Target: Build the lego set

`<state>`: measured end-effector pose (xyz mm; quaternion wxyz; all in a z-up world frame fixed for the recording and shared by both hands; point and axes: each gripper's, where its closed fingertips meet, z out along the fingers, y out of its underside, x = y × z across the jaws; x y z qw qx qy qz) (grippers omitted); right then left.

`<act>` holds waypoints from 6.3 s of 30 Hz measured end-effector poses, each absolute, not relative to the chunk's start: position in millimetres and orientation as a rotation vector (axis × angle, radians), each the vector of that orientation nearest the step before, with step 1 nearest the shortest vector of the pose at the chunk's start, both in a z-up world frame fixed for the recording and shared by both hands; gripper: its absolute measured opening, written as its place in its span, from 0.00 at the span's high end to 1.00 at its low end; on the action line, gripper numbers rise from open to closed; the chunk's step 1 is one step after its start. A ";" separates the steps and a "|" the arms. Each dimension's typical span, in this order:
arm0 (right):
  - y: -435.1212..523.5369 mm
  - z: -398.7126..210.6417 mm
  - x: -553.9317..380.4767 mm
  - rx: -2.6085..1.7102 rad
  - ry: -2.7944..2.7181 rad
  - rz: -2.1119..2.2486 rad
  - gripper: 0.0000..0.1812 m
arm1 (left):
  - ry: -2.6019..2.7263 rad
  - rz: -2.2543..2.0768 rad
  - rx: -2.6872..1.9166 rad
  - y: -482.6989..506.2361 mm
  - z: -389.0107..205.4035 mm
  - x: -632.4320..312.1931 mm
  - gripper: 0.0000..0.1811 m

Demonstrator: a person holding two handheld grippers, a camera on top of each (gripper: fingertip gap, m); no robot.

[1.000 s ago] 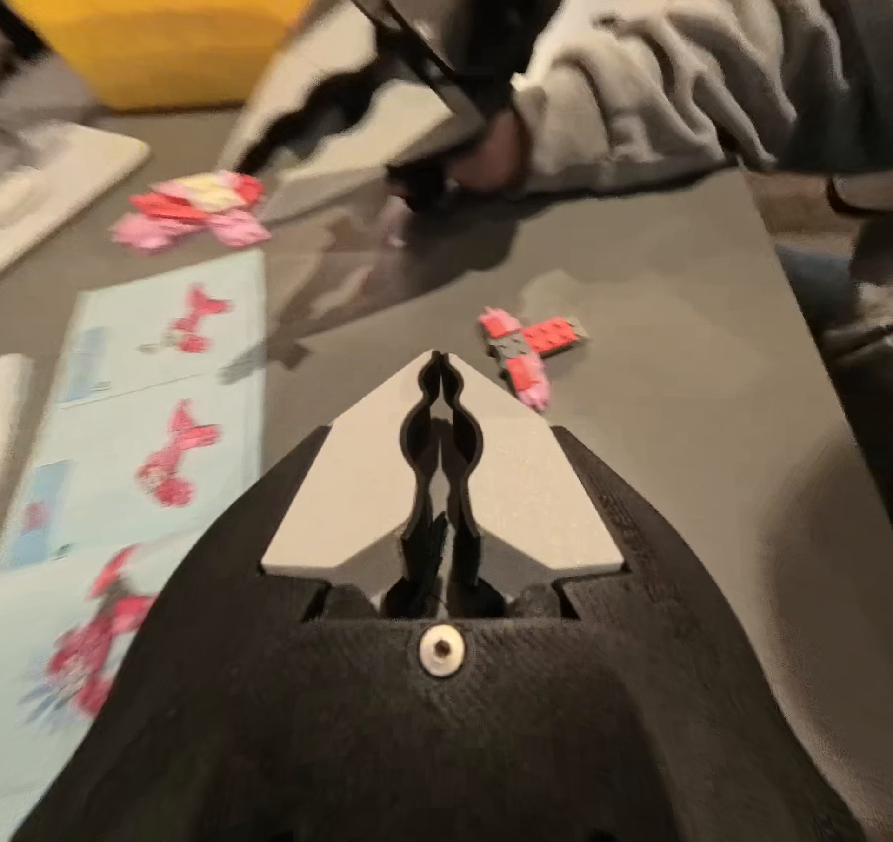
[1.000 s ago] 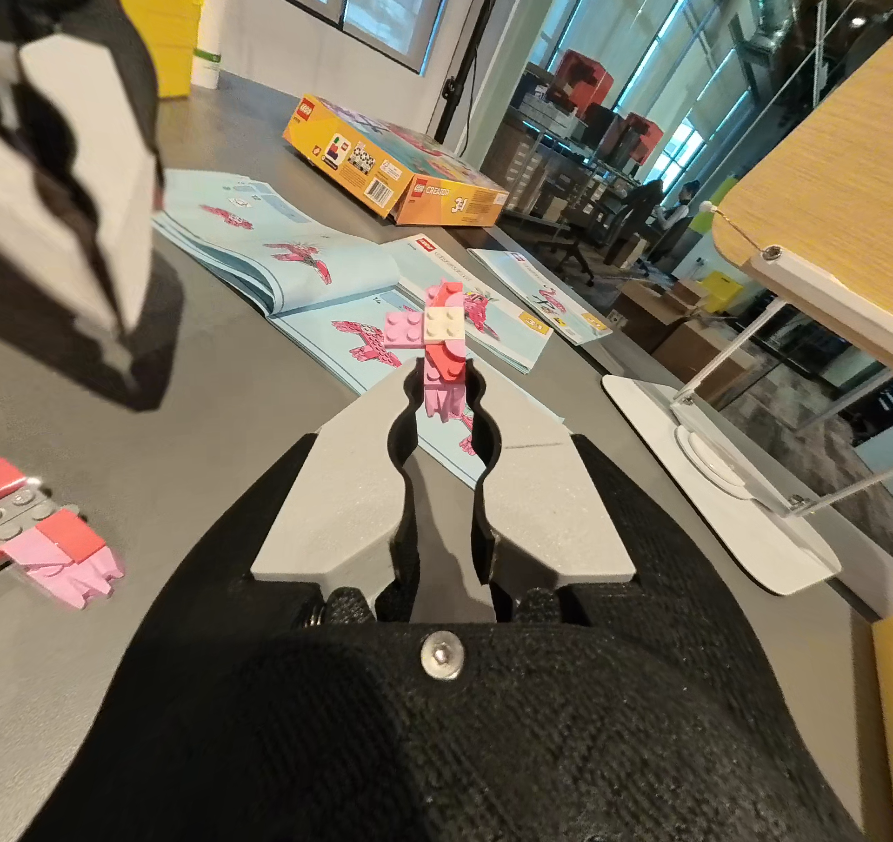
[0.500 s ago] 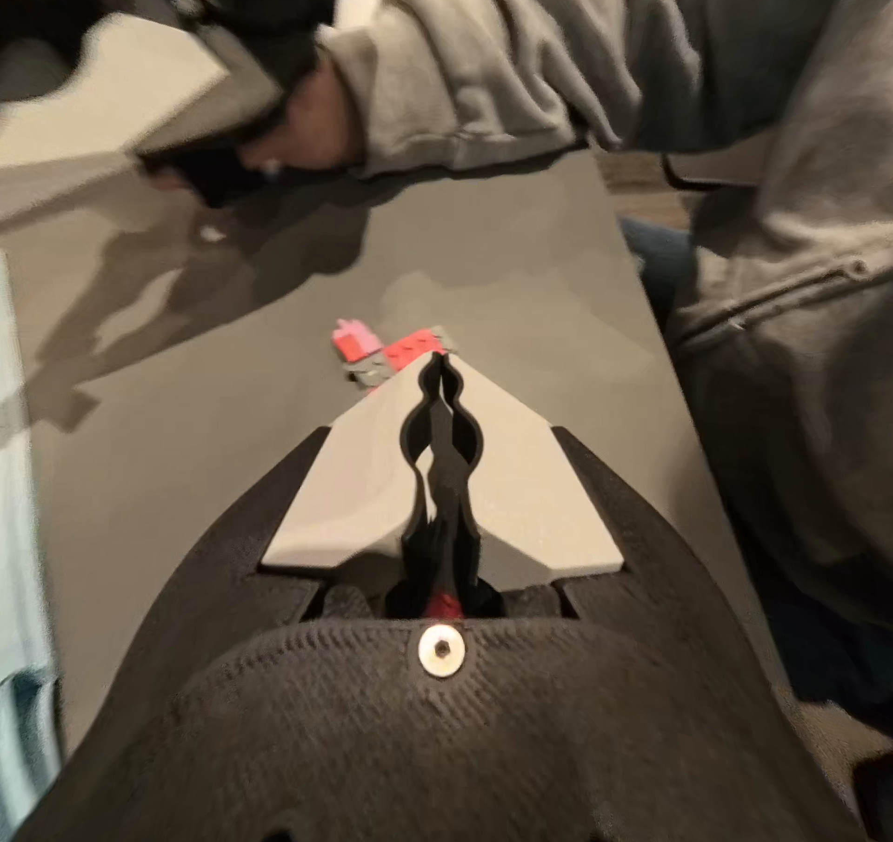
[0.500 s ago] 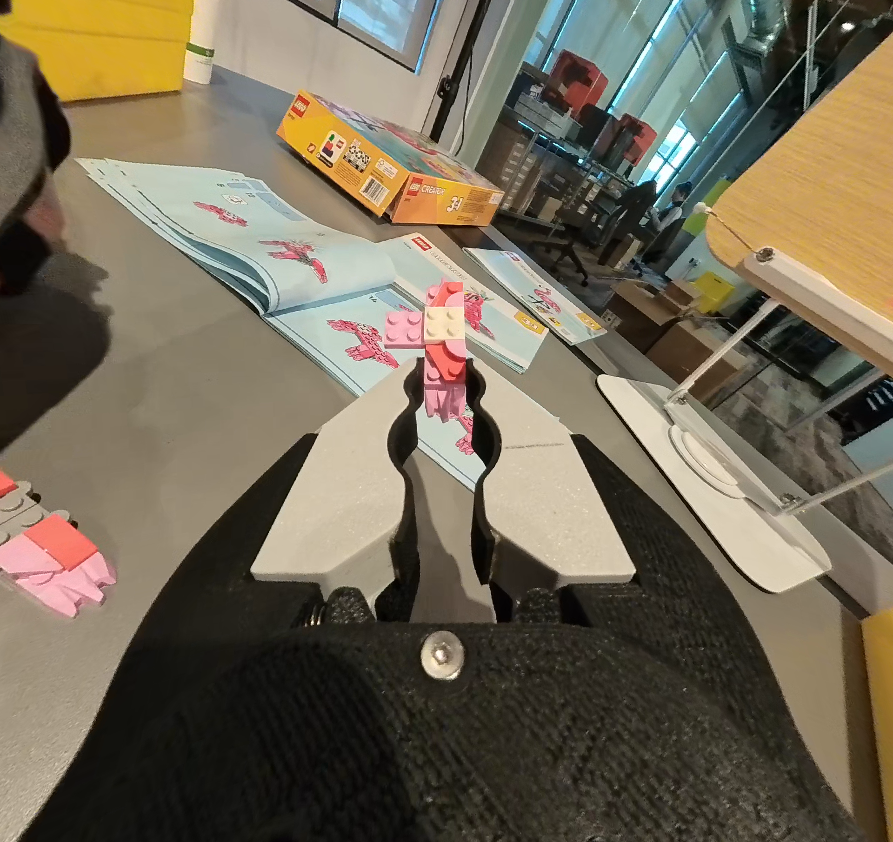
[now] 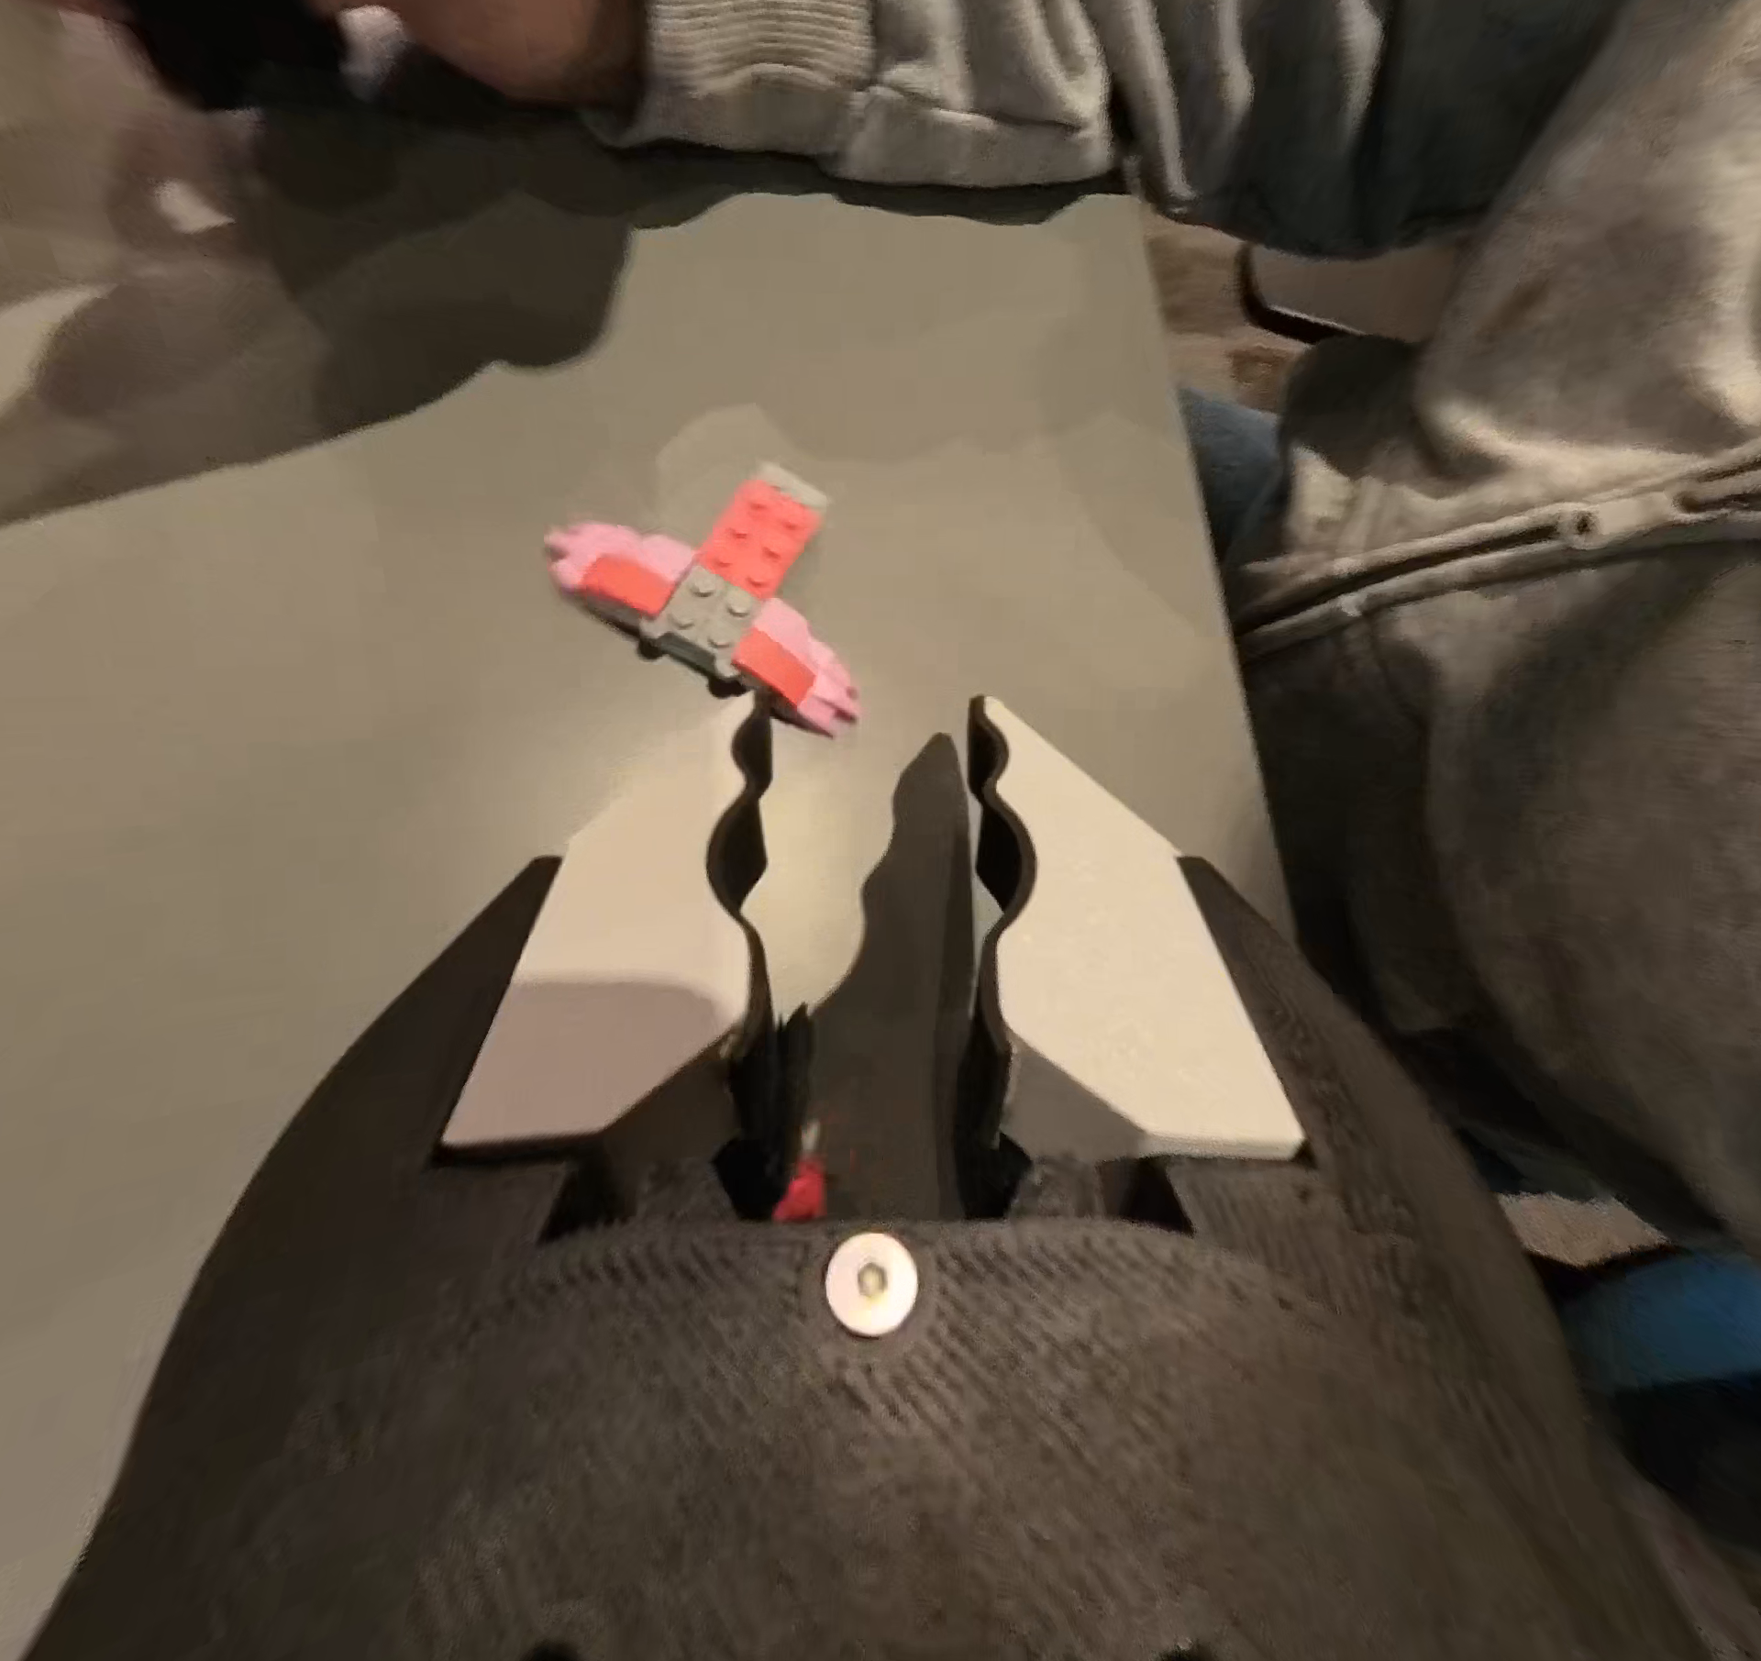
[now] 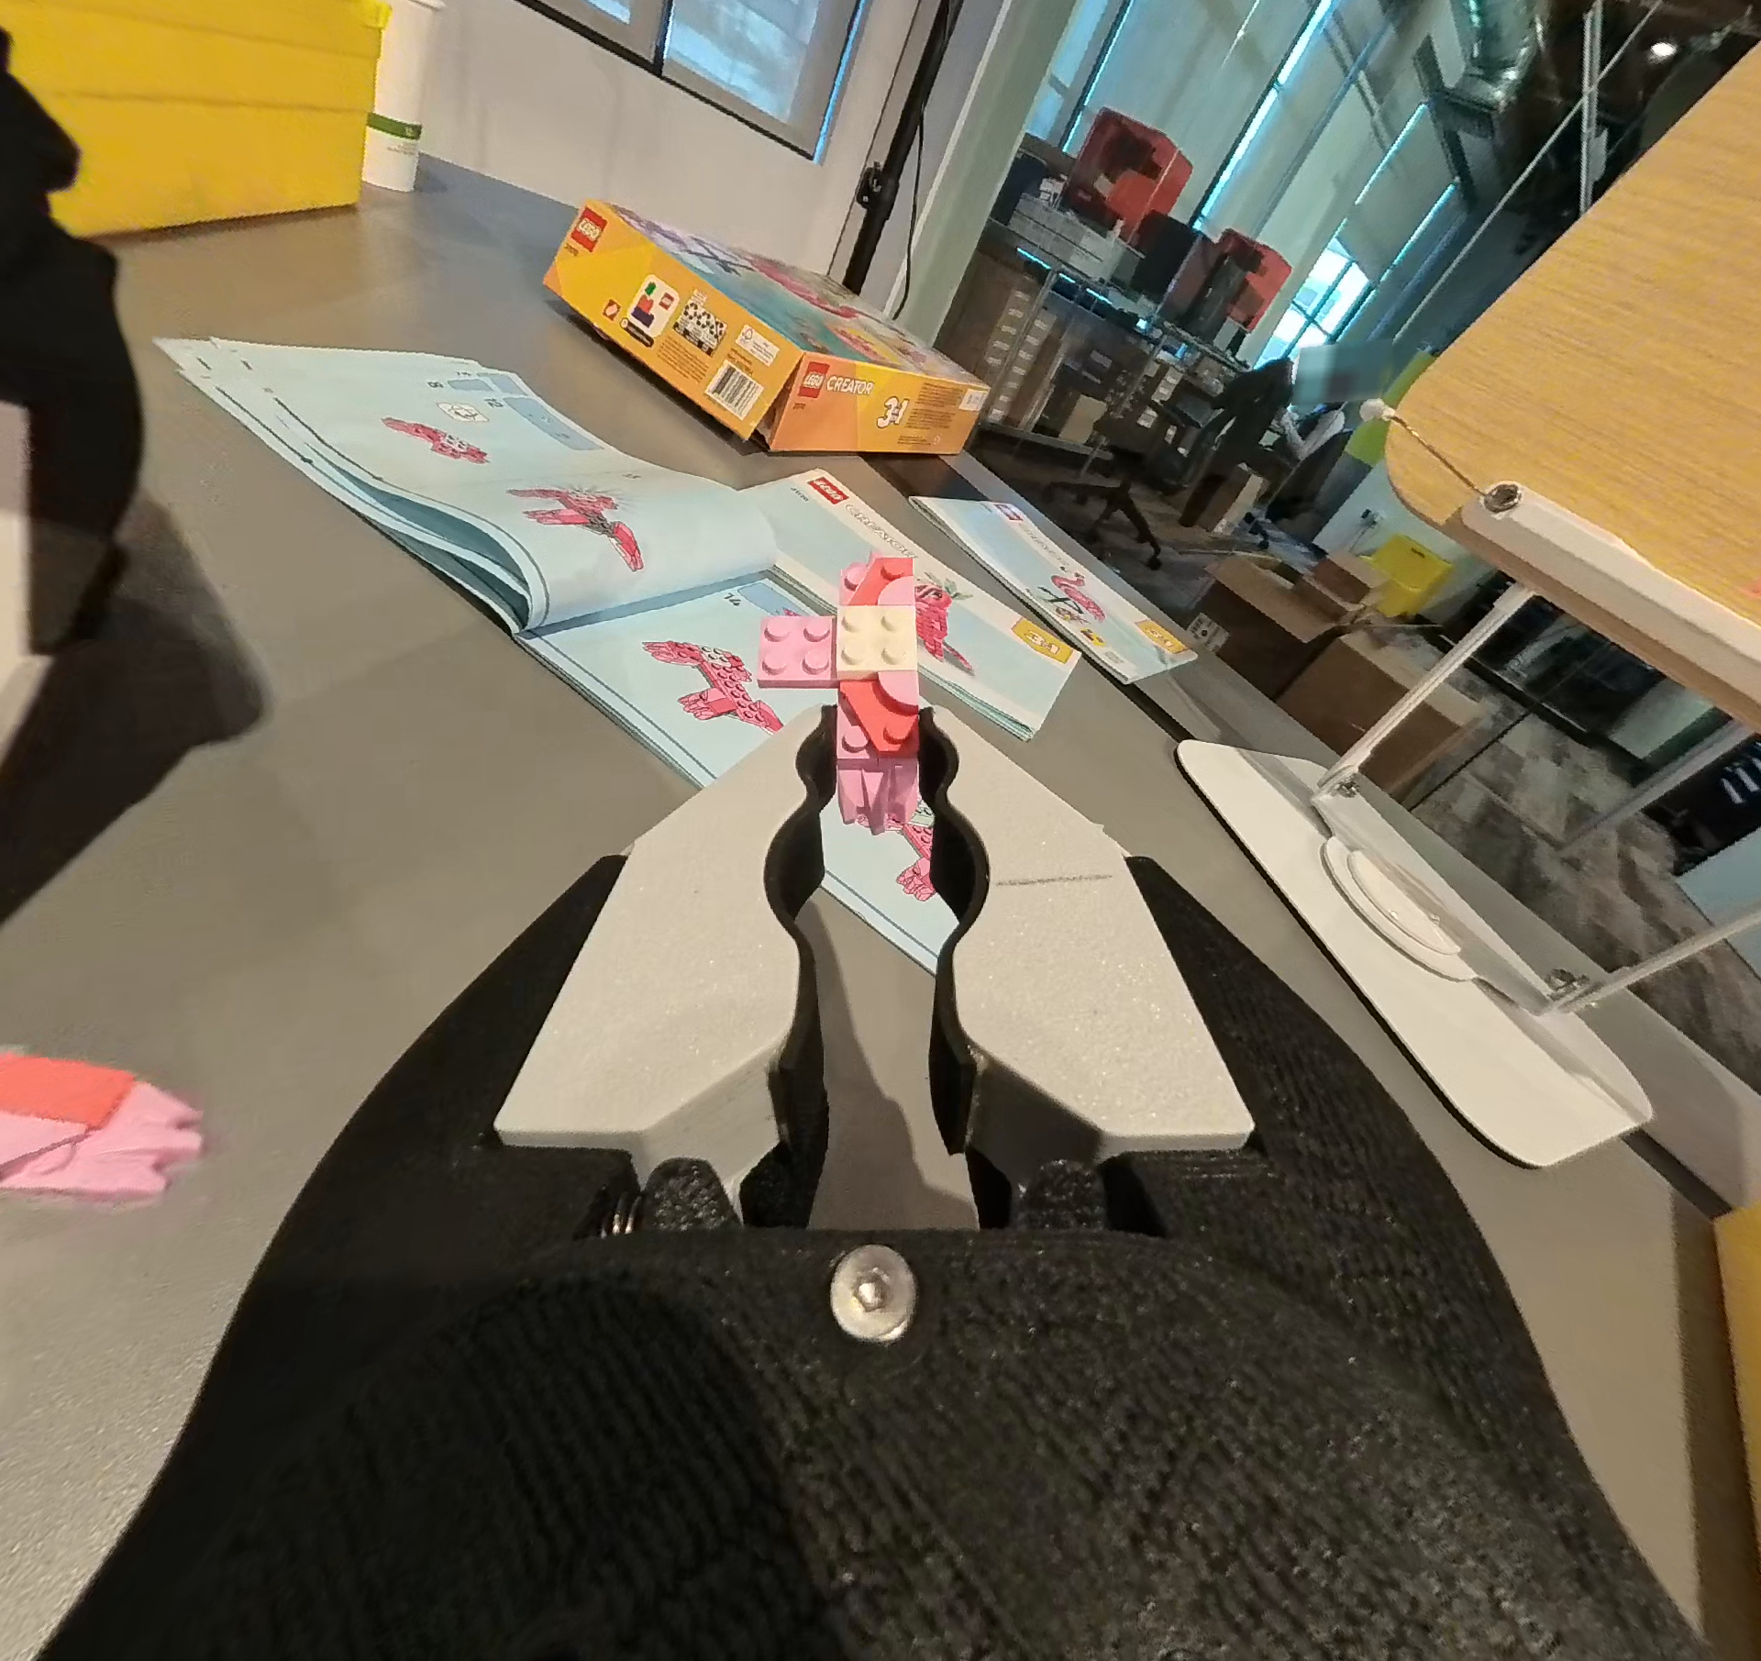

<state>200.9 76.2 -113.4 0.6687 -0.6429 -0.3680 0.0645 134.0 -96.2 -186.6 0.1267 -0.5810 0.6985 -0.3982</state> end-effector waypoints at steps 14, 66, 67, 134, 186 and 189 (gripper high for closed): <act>75.5 -113.2 200.1 -1.448 -0.831 0.146 0.92 | 1.911 -1.046 -1.272 -109.4 -159.9 166.1 0.74; 11.4 -36.6 205.8 -1.102 -0.514 1.683 0.92 | 1.701 -0.661 -1.677 -28.1 -192.4 163.5 0.80; 18.6 -42.8 203.5 -1.165 -0.490 1.651 0.92 | 1.647 -0.641 -1.719 -19.7 -192.3 161.8 0.80; -31.3 -191.5 155.4 -2.210 -0.593 0.335 0.71 | 1.580 -0.647 -1.845 -33.4 -194.7 130.4 0.61; -42.7 -165.4 166.8 -1.813 -1.200 0.330 0.75 | 1.700 -0.667 -1.760 -39.6 -179.9 131.8 0.71; -45.1 -165.9 167.1 -1.776 -1.243 0.282 0.75 | 1.638 -0.689 -1.767 -36.9 -175.4 139.1 0.78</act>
